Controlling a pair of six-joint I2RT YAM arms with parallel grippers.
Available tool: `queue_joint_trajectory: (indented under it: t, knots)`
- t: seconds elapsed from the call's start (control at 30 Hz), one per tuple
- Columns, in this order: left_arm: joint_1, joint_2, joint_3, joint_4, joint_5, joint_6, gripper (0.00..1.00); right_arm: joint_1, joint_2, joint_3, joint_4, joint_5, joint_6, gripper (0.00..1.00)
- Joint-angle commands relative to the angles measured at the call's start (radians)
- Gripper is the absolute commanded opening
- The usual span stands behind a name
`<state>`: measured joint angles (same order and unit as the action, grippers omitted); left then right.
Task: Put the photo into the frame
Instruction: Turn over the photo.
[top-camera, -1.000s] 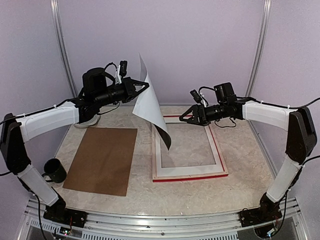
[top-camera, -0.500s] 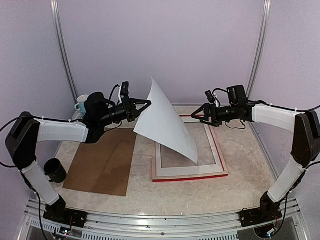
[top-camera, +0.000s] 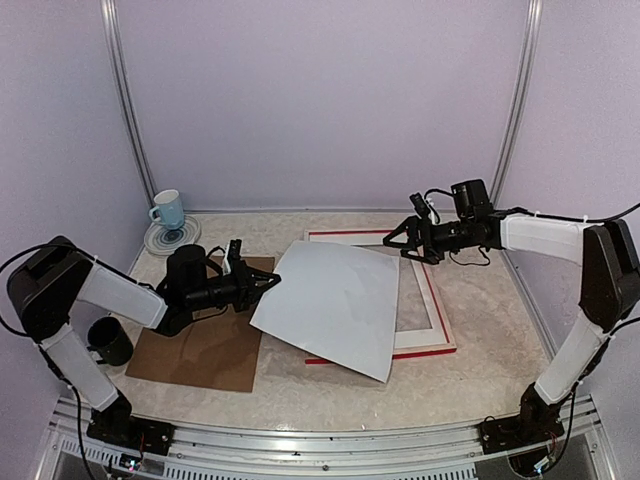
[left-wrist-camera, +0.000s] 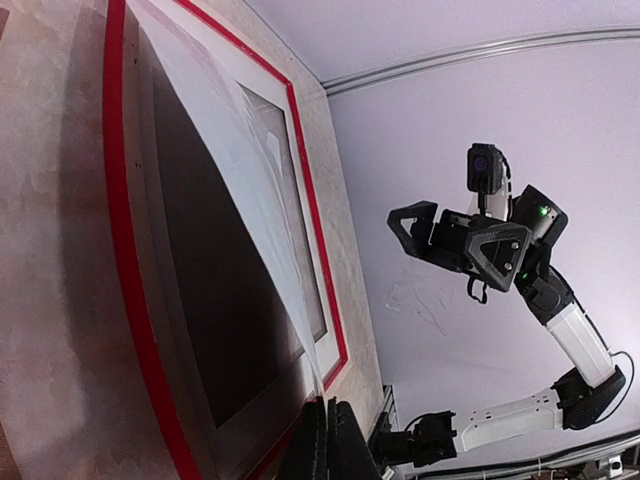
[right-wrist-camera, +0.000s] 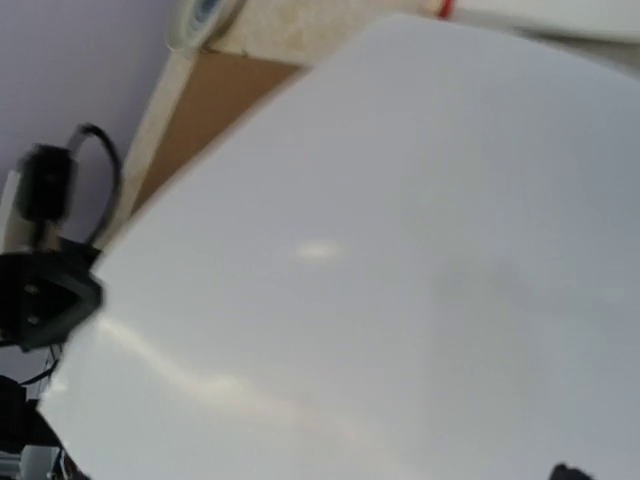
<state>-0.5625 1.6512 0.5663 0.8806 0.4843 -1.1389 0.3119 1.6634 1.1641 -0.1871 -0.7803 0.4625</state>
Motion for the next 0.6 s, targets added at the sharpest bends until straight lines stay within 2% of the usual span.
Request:
queue_joint_trajectory:
  t: [0.0,0.17,0.57]
  knots:
    - [-0.005,-0.066,-0.008,-0.095,-0.095,0.082,0.0,-0.007,0.026,-0.073,0.022,0.022,0.054,0.99]
    - [-0.005,-0.045,-0.037,-0.114,-0.132,0.087,0.0,0.002,0.033,-0.168,0.085,0.033,0.129,0.99]
    - [-0.004,0.119,-0.084,0.027,-0.087,0.019,0.02,0.032,0.054,-0.292,0.18,0.055,0.218,0.98]
